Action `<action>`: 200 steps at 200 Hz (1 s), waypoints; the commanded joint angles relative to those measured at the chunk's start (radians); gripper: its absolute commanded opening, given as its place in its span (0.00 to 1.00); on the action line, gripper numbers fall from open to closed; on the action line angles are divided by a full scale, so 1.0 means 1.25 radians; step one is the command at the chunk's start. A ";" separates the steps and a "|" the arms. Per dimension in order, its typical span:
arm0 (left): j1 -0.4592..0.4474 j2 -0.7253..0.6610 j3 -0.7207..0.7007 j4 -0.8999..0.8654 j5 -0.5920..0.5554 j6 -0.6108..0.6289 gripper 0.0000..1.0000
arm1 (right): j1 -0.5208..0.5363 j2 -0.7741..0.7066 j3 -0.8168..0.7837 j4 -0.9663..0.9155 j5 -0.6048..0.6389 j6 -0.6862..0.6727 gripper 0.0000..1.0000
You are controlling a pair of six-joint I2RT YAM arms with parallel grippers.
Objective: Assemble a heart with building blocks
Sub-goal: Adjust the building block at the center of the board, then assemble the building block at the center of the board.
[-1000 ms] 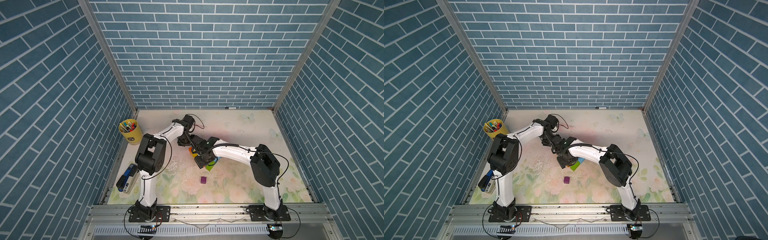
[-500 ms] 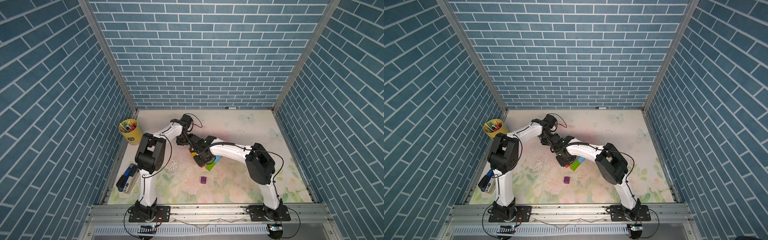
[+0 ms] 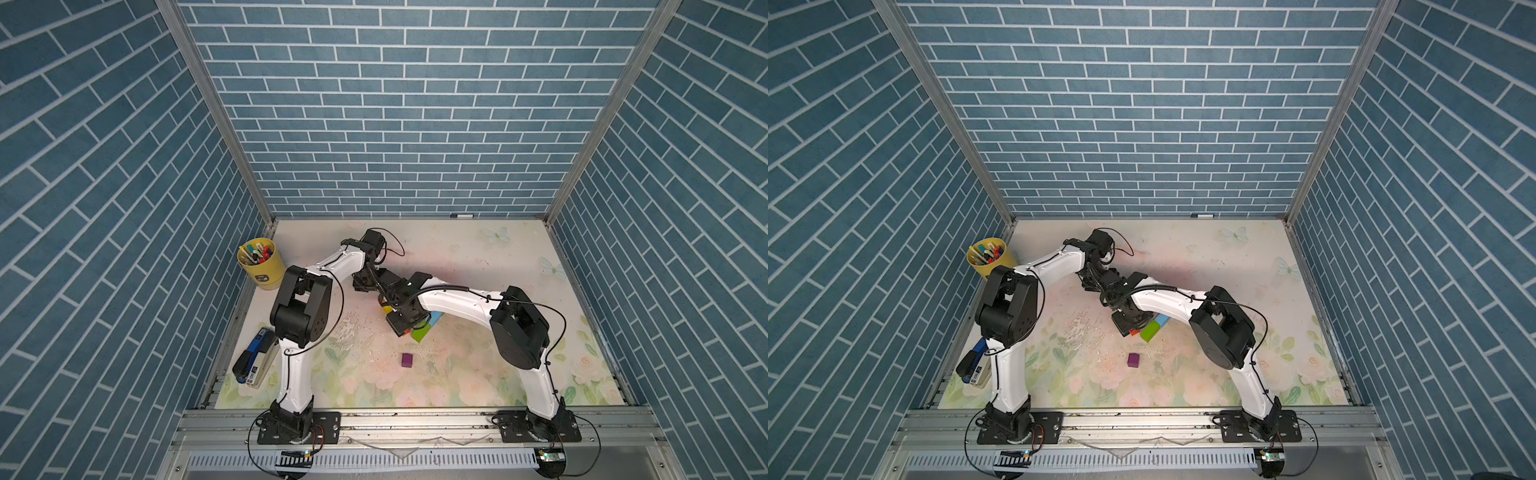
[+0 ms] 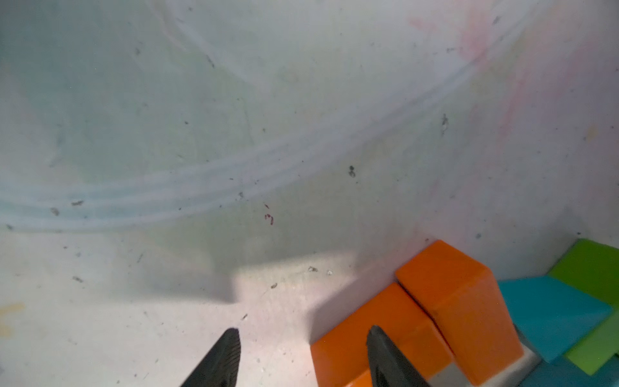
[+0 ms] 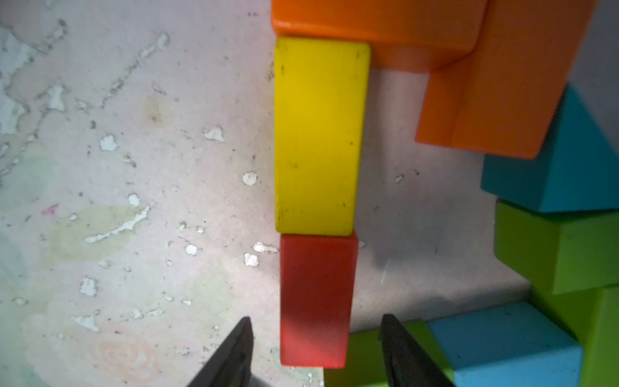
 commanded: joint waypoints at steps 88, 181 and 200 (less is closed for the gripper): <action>-0.021 -0.008 -0.010 -0.038 0.029 -0.009 0.62 | 0.163 -0.266 -0.297 -0.016 0.018 0.347 0.68; 0.039 -0.097 0.001 -0.099 -0.051 -0.059 0.65 | 0.174 -0.203 -0.277 0.035 -0.066 0.367 0.63; 0.050 -0.150 -0.038 -0.102 -0.057 -0.074 0.65 | 0.164 -0.170 -0.269 0.018 -0.064 0.371 0.60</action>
